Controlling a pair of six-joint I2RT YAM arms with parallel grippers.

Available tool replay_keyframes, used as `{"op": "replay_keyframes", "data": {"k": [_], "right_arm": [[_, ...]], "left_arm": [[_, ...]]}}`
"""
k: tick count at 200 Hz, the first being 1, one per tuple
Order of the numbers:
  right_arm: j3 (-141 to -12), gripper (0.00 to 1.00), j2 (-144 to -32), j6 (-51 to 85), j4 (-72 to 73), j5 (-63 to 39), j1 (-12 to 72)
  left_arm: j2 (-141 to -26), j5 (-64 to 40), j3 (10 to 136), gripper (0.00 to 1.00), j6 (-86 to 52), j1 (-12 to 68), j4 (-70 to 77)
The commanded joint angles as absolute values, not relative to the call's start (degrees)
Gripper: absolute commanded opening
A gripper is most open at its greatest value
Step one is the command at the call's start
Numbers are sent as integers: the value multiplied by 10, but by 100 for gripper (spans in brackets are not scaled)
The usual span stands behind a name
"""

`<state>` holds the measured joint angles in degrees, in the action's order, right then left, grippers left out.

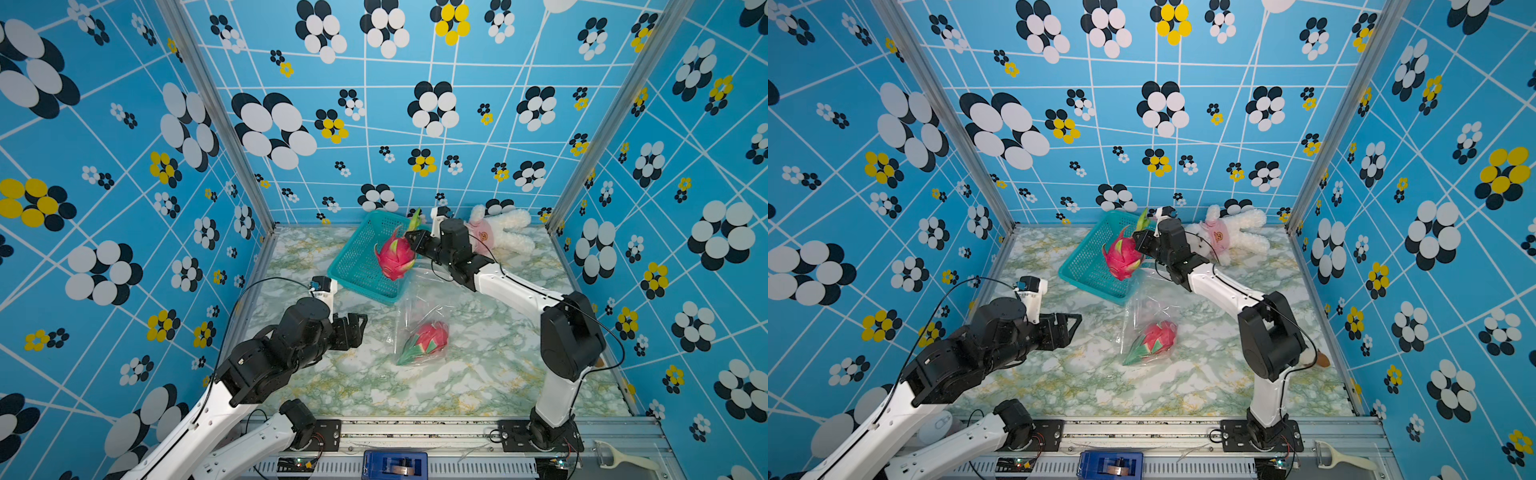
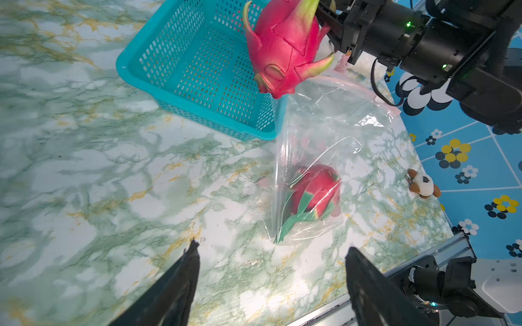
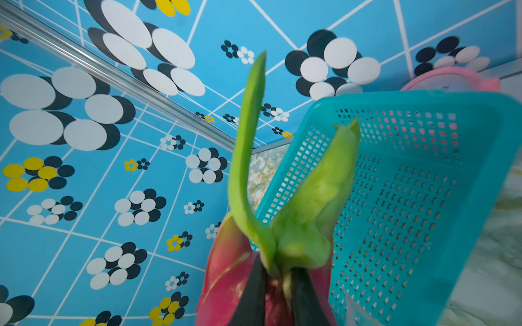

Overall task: Open the zip-top bag and take out the dragon fruit
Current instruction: Place the dragon fruit in the basket.

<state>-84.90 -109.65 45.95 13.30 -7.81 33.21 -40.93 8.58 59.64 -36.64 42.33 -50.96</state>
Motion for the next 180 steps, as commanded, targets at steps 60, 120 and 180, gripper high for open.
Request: {"op": "replay_keyframes", "data": {"k": [60, 120, 180], "right_arm": [[-1035, 11, -1242, 427, 56, -105, 374], [-1087, 51, -1254, 375, -20, -125, 376], [-1186, 78, -1205, 299, -177, -153, 369]], "left_arm": [[-344, 105, 543, 87, -414, 415, -604], [-339, 56, 510, 91, -425, 377, -570], [-370, -6, 499, 92, -410, 330, -510]]}}
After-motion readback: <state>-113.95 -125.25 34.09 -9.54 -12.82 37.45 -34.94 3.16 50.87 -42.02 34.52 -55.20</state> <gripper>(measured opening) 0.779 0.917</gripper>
